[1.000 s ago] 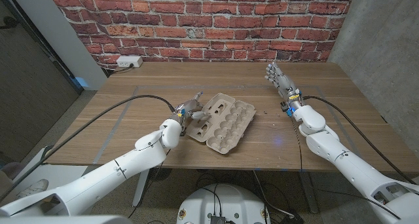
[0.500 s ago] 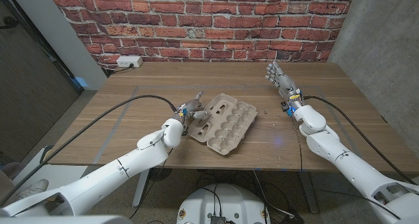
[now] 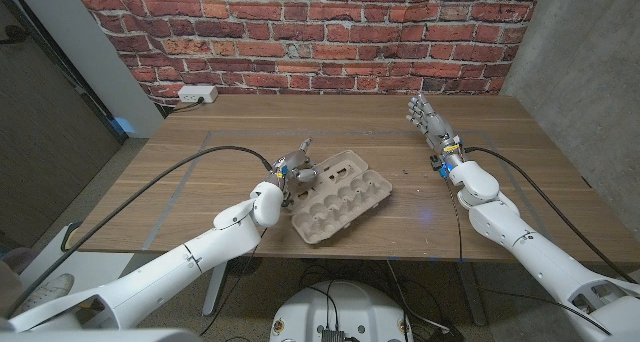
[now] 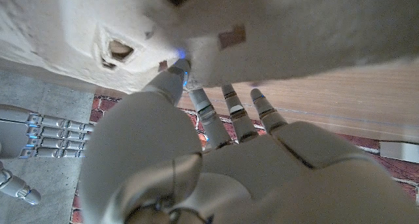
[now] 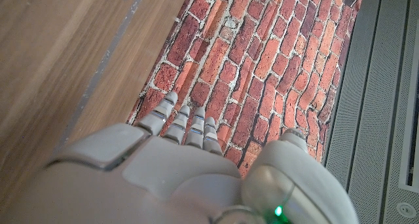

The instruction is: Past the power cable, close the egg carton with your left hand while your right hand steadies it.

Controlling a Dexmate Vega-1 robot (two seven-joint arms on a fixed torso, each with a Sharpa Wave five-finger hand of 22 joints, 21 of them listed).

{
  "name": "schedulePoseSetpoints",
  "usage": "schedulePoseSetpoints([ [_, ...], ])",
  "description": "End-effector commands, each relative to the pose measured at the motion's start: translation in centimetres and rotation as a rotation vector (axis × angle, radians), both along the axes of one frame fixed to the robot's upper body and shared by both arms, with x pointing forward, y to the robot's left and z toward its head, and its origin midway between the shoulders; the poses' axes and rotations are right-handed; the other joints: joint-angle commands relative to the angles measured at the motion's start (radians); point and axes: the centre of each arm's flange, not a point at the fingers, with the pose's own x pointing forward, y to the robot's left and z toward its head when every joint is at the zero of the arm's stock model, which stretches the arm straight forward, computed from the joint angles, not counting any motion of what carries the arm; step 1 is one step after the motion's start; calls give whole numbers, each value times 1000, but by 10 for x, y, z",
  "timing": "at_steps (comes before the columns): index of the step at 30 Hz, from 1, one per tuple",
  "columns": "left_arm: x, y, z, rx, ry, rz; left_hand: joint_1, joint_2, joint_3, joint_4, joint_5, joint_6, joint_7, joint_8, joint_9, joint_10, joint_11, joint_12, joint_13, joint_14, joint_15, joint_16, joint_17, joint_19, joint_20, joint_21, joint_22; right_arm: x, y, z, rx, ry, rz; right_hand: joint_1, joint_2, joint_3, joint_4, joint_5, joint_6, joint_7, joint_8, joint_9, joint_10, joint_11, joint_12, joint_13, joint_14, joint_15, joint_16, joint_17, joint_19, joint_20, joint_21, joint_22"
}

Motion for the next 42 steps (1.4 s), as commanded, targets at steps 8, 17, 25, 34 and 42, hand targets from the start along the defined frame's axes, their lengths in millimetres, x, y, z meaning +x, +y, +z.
schedulePoseSetpoints([
  [8, 3, 7, 18, -18, -94, 24, 40, 9, -15, 10, 0, -39, 15, 3, 3, 10, -4, 26, 28, 15, -173, 18, 31, 21, -2, 2, 2, 1, -1, 2, 7, -3, 4, 7, 1, -3, -7, -5, 1, -4, 6, 2, 2, -3, 5, 4, 7, -19, 7, 1, 4, -2, 8, 3],
  [17, 10, 16, 48, -29, -203, 42, 52, 14, -23, 15, -2, -36, 22, 0, 4, -3, -4, 34, 40, 8, -173, 21, 46, 24, 2, 1, 3, 3, -1, 4, 14, -5, 8, 7, 1, -3, -7, -5, 1, -4, 6, 2, 2, -3, 5, 4, 8, -18, 8, 1, 4, -2, 8, 3],
  [25, 13, 17, 53, -33, -218, 44, 60, 16, -26, 15, -3, -36, 24, -2, 5, -13, -4, 38, 47, 5, -176, 21, 54, 27, 4, 1, 3, 1, -3, 4, 9, -6, -4, 12, 6, 0, -10, -4, 1, -7, 6, 2, 2, -6, 6, 3, 7, -21, 7, 1, 4, -1, 9, 3],
  [34, 14, 16, 52, -44, -217, 54, 63, 18, -27, 19, -4, -37, 27, -4, 6, -19, -4, 44, 54, 4, -173, 19, 59, 30, 3, 0, 3, 0, -4, 3, -9, -2, 4, 21, 11, 5, -15, -3, 1, -9, 6, 2, 3, -9, 7, 4, 8, -22, 7, 0, 5, -1, 9, 3],
  [42, 17, 11, 58, -54, -254, 72, 67, 19, -24, 20, -4, -39, 26, -6, 6, -27, -4, 49, 61, 0, -172, 14, 62, 29, 5, -1, 4, 0, -2, 2, -23, 5, 19, 29, 14, 8, -20, -3, 2, -11, 7, 2, 5, -10, 8, 4, 10, -23, 7, -1, 5, 0, 9, 3],
])
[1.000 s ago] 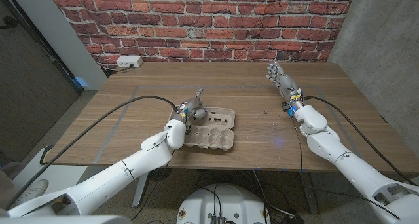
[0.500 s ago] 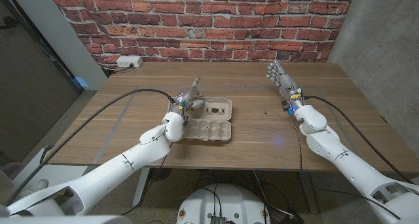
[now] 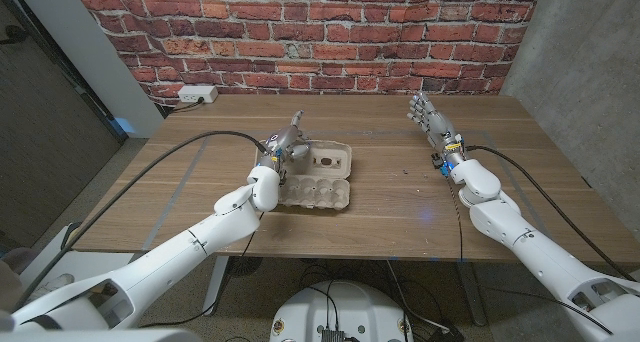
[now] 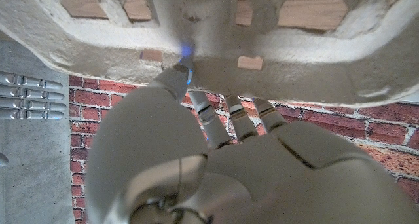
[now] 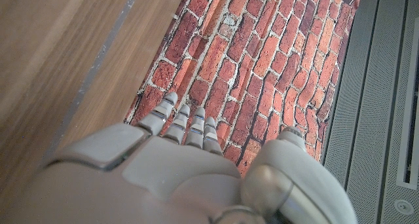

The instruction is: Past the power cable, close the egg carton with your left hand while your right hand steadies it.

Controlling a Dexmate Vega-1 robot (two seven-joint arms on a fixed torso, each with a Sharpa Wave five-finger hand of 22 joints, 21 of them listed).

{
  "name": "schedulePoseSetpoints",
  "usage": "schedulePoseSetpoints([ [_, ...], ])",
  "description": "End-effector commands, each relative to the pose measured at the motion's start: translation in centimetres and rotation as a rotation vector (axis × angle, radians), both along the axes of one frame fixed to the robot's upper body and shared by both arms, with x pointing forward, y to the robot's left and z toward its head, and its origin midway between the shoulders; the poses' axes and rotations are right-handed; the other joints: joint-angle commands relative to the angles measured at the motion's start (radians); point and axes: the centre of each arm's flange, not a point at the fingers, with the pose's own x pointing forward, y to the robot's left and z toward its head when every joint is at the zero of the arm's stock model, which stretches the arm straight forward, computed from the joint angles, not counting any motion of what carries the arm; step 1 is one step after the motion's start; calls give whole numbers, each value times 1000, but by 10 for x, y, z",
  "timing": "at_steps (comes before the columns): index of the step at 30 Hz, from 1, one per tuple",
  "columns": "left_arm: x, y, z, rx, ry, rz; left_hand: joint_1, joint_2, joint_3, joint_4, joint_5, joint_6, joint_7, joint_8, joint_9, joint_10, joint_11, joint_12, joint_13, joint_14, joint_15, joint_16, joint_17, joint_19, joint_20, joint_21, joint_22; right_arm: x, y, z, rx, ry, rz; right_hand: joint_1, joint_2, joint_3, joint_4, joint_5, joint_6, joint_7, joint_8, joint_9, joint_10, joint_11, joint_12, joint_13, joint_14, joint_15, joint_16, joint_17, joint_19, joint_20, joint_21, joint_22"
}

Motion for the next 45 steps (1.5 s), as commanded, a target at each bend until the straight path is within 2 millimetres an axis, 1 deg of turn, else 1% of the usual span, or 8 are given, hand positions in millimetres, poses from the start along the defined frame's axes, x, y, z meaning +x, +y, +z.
schedulePoseSetpoints([
  [1, 4, -4, 8, -20, -46, 27, 8, 4, 1, 2, -1, -37, 5, -1, 6, -10, 0, 9, 13, -3, -171, -2, 6, 10, 4, -1, 4, 0, 0, -2, -23, 11, 16, 18, 2, 0, -12, -3, 0, -7, 7, 1, 5, -10, 4, 4, 10, -23, 3, 2, 5, 0, 3, 3],
  [4, 6, -4, 14, -45, -62, 45, 8, 3, 1, 3, -1, -40, 5, -3, 6, -13, 0, 10, 14, -4, -170, -4, 7, 8, 4, -2, 4, 1, 1, -4, -29, 25, 26, 26, 6, 4, -17, -2, 8, -14, 10, 1, 5, -15, 5, 4, 18, -24, 6, 1, 16, 18, 8, 3],
  [7, 8, -5, 19, -59, -81, 51, 9, 4, 1, 4, -1, -43, 7, -5, 6, -17, 0, 11, 17, -7, -170, -6, 8, 8, 5, -3, 4, 0, 1, -6, -32, 26, 26, 34, 13, 10, -20, -2, 16, -22, 13, 1, 8, -20, 6, 4, 18, -25, 5, 2, 17, 26, 8, 3],
  [14, 14, -7, 22, -65, -86, 61, 10, 7, 2, 6, -2, -44, 10, -6, 6, -24, 0, 14, 21, -10, -170, -8, 12, 8, 6, -4, 4, -3, -1, -8, -29, 26, 21, 43, 17, 14, -25, -2, 27, -33, 16, 1, 8, -22, 7, 4, 20, -27, 5, 1, 16, 26, 7, 3],
  [20, 17, -6, 23, -77, -90, 87, 11, 7, 1, 7, -2, -43, 8, -6, 7, -29, 0, 16, 24, -12, -169, -10, 14, 8, 6, -4, 4, -6, -5, -11, -25, 37, 17, 46, 15, 14, -28, -4, 28, -32, 16, 1, 13, -27, 9, 4, 21, -27, 5, 1, 17, 23, 7, 3],
  [26, 16, 1, 25, -86, -116, 128, 10, 8, 1, 9, -3, -40, 8, -5, 7, -31, -1, 19, 27, -7, -170, -9, 16, 8, 7, -5, 4, -7, -6, -12, -29, 36, 19, 47, 14, 14, -30, -5, 31, -38, 16, 1, 13, -27, 9, 4, 22, -29, 5, 2, 18, 19, 8, 4],
  [40, 17, 8, 27, -121, -139, 176, 15, 9, -6, 10, -5, -35, 9, -5, 7, -32, 0, 29, 36, -2, -174, -5, 29, 11, 6, -5, 4, -4, 5, -18, -74, 45, 92, 54, 12, 16, -36, -7, 35, -44, 16, 1, 24, -37, 13, 4, 26, -37, 5, 1, 23, 15, 9, 4],
  [45, 16, 10, 26, -141, -153, 194, 18, 10, -5, 9, -5, -30, 9, -3, 7, -33, 0, 32, 38, -2, -175, -6, 31, 11, 6, -6, 4, -4, 8, -17, -105, 40, 127, 31, -8, 0, -30, -10, 40, -54, 15, 1, 35, -50, 16, 4, 28, -39, 6, 4, 30, 21, 10, 4],
])
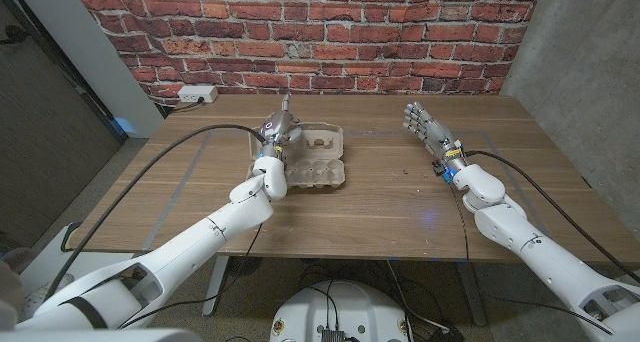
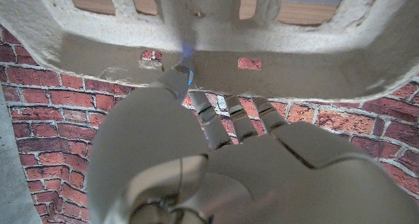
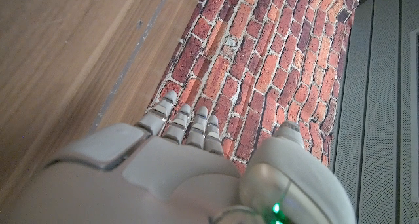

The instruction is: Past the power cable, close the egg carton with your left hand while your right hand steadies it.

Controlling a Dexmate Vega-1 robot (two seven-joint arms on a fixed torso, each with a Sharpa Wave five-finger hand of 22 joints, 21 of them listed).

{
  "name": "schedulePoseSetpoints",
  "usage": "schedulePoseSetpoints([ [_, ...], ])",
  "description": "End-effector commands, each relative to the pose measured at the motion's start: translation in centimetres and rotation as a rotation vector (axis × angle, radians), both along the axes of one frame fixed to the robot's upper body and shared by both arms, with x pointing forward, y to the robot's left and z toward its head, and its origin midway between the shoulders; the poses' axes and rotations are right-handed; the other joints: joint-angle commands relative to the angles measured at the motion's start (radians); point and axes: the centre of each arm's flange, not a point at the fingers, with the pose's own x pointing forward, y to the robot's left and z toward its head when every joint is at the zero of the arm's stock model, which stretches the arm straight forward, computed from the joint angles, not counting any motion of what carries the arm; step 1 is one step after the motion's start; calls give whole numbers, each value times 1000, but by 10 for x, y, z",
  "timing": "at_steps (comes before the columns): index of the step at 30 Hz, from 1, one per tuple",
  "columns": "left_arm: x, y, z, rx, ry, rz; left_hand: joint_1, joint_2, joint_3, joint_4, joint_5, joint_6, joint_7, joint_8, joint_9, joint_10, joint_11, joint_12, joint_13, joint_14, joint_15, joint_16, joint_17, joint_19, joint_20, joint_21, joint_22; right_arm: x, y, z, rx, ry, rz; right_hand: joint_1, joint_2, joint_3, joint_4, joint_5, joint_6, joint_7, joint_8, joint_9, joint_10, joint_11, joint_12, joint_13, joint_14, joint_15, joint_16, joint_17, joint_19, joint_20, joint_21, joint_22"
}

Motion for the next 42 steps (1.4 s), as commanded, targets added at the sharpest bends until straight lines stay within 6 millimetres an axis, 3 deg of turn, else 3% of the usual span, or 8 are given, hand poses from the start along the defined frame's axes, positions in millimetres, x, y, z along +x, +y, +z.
schedulePoseSetpoints([
  [1, -1, 7, 0, -45, -29, 53, 12, 2, 2, 1, -5, -33, 4, -3, 2, 1, 0, 10, 7, 10, -175, 3, 3, 8, 2, -6, 2, 1, 7, -2, -39, 5, 79, -11, -24, -13, 2, -3, 1, -7, 7, 1, 4, -8, 8, 1, 9, -38, 6, 4, 13, 1, 5, 4],
  [4, -1, 8, 1, -34, -49, 57, 13, 2, 2, 1, -5, -30, 3, -3, 3, 1, 0, 12, 8, 10, -174, 2, 5, 9, 2, -5, 2, 0, 12, -3, -33, 24, 112, -20, -35, -21, 3, -3, -8, -2, 2, 1, -2, -4, 6, 1, 5, -39, 5, 5, 21, 23, 7, 3],
  [10, 1, 12, 7, -41, -76, 71, 15, -1, 1, 0, -5, -24, -1, -1, 3, 0, 0, 17, 12, 13, -173, 1, 7, 14, -1, -4, 2, 0, 19, -4, -86, 33, 127, 0, -30, -13, -8, 1, -22, 6, -2, 2, -14, 1, 1, 1, -4, -39, 1, 3, 17, 21, 4, 3],
  [15, 3, 11, 8, -39, -80, 65, 16, -1, 0, 0, -6, -20, -1, 0, 3, -2, 0, 18, 11, 13, -173, 1, 9, 16, -1, -4, 2, -2, 20, -2, -123, 27, 124, 46, -30, 1, -35, 5, -43, 2, -5, 2, -31, -3, -5, 1, -12, -40, -1, 1, 9, 14, -1, 2],
  [18, 5, 10, 7, -38, -87, 56, 17, -2, -1, 0, -6, -19, -1, -1, 3, -4, 0, 18, 11, 13, -174, 0, 10, 16, -2, -4, 2, -5, 23, 1, -150, 17, 120, 94, -36, 13, -61, 6, -56, 1, -5, 2, -38, -8, -7, 1, 28, -78, 12, 1, 8, 10, -2, 1],
  [21, 6, 9, 7, -44, -101, 56, 18, -2, -1, 0, -6, -18, -1, 0, 3, -4, 0, 18, 11, 13, -174, 0, 11, 16, -1, -4, 2, -7, 25, 2, -188, 9, 112, 103, -37, 15, -66, 6, -60, 0, -5, 2, -43, -11, -8, 1, 33, -82, 13, 1, 8, 8, -2, 1],
  [30, 11, 10, 0, -36, -131, 48, 21, -2, -2, 0, -7, -2, -11, 4, 3, -6, 0, 20, 8, 12, -174, -3, 15, 23, -3, -2, 3, -9, 35, -3, -228, 26, 129, 138, -37, 25, -76, 6, -77, 3, -7, 3, -63, -4, -13, 2, -11, -45, -4, 2, -4, 12, -6, 2],
  [42, 1, 11, -13, -41, -233, 9, 27, 7, -1, 5, -9, 29, -41, 12, 5, -21, 0, 23, 8, -6, -172, -15, 25, 28, -14, -1, 5, -9, 40, -3, -242, 41, 126, 153, -29, 32, -77, 6, -82, 2, -6, 3, -67, -4, -12, 2, -21, -46, -4, 2, -12, 5, -7, 3],
])
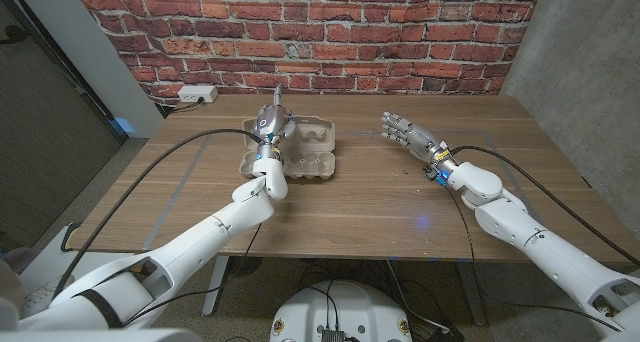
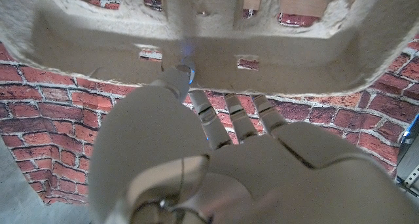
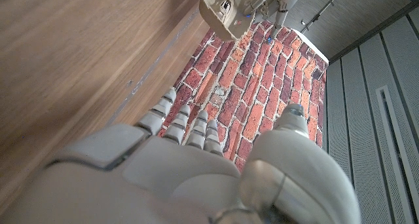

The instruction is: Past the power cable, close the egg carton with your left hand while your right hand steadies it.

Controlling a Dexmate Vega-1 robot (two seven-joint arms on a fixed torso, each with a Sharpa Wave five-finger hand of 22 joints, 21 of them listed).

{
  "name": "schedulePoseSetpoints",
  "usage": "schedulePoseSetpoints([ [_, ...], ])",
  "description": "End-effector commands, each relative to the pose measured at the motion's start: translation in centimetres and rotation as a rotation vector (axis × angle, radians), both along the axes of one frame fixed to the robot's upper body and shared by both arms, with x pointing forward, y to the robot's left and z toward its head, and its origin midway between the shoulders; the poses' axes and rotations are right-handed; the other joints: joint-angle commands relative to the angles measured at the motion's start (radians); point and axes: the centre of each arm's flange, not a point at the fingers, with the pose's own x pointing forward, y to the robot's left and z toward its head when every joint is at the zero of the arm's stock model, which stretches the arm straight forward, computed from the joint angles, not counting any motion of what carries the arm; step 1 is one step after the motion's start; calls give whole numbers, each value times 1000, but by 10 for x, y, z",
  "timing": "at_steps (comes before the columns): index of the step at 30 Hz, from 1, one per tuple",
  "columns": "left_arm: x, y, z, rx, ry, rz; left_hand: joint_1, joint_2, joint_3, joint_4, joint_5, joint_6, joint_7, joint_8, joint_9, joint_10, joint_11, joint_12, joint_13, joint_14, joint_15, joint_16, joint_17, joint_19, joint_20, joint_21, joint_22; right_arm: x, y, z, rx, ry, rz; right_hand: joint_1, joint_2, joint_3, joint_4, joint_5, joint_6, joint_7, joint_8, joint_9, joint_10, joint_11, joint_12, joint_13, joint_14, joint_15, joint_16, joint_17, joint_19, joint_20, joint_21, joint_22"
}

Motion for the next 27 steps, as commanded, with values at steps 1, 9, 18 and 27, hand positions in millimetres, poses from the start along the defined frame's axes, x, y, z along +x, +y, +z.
schedulePoseSetpoints([
  [1, -3, 2, -12, -2, -59, -20, 4, 9, -2, 5, -2, 23, -15, 14, 6, -7, -3, 8, 4, -6, -173, -4, 7, 11, -3, 6, 5, 0, 7, -1, -30, 18, -7, 15, 7, 6, -6, 6, -6, -1, -1, 3, -6, -1, -4, 2, -8, -49, -3, 3, -6, 0, -1, 3],
  [9, 2, 4, -11, -5, -69, -15, 6, 10, -2, 5, -3, 35, -24, 17, 7, -10, -3, 12, 4, -6, -174, -6, 11, 13, -6, 7, 6, -2, 10, -1, -53, 31, -14, 55, 44, 33, -11, 4, -6, -2, 3, 3, -2, -5, 1, 2, -12, -43, 0, 4, -10, -3, 0, 3],
  [18, -2, 2, -19, -6, -127, -41, 10, 17, 1, 8, -3, 60, -41, 22, 8, -14, -2, 19, 7, -11, -172, -12, 17, 16, -13, 8, 7, -3, 10, 0, -72, 33, -26, 75, 52, 44, -15, 2, -7, -1, 4, 3, -1, -7, 2, 3, -14, -44, 1, 3, -14, -7, 0, 3],
  [27, -1, 7, -21, -18, -129, -27, 11, 23, 5, 13, -3, 63, -44, 20, 10, -27, -2, 24, 14, -16, -169, -16, 22, 17, -20, 9, 9, -7, 16, -1, -134, 34, -42, 97, 53, 53, -17, 1, -6, 2, 5, 3, -4, 13, 3, 3, -21, -26, 0, 3, -19, 7, 0, 3],
])
